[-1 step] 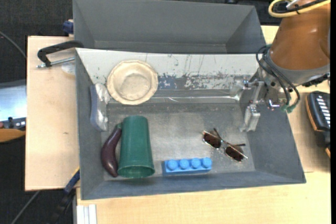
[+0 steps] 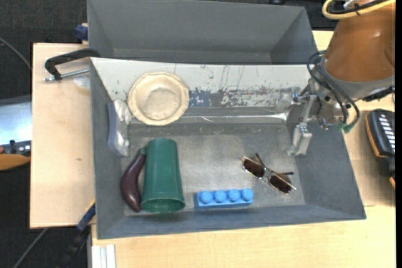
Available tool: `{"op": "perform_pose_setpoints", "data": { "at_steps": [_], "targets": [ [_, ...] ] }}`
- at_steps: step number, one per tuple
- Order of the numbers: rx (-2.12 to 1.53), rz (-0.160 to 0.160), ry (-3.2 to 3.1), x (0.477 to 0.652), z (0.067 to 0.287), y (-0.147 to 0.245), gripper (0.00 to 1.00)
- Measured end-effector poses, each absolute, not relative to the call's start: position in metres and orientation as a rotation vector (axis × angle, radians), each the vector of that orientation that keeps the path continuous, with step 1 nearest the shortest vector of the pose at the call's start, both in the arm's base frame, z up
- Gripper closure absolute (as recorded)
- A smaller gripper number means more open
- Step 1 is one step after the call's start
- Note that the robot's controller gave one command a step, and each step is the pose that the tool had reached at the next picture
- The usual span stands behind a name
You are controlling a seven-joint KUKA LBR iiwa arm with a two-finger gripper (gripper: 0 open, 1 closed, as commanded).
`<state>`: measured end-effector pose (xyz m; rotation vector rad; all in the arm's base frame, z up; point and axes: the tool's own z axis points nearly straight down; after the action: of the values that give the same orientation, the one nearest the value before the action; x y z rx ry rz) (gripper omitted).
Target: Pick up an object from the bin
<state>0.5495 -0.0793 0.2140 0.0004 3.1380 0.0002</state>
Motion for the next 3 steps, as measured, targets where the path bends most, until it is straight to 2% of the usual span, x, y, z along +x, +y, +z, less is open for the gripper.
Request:
{"op": "perform_pose_setpoints", "data": {
  "at_steps": [1, 2, 3],
  "targets": [
    [0.180, 0.002, 3.132, 0.534, 0.167, -0.078, 0.00],
    [-0.007, 0.001, 3.139, 0.503, 0.158, -0.081, 0.00],
    [0.257, 0.004, 3.127, 0.495, 0.145, -0.096, 0.00]
  ]
}}
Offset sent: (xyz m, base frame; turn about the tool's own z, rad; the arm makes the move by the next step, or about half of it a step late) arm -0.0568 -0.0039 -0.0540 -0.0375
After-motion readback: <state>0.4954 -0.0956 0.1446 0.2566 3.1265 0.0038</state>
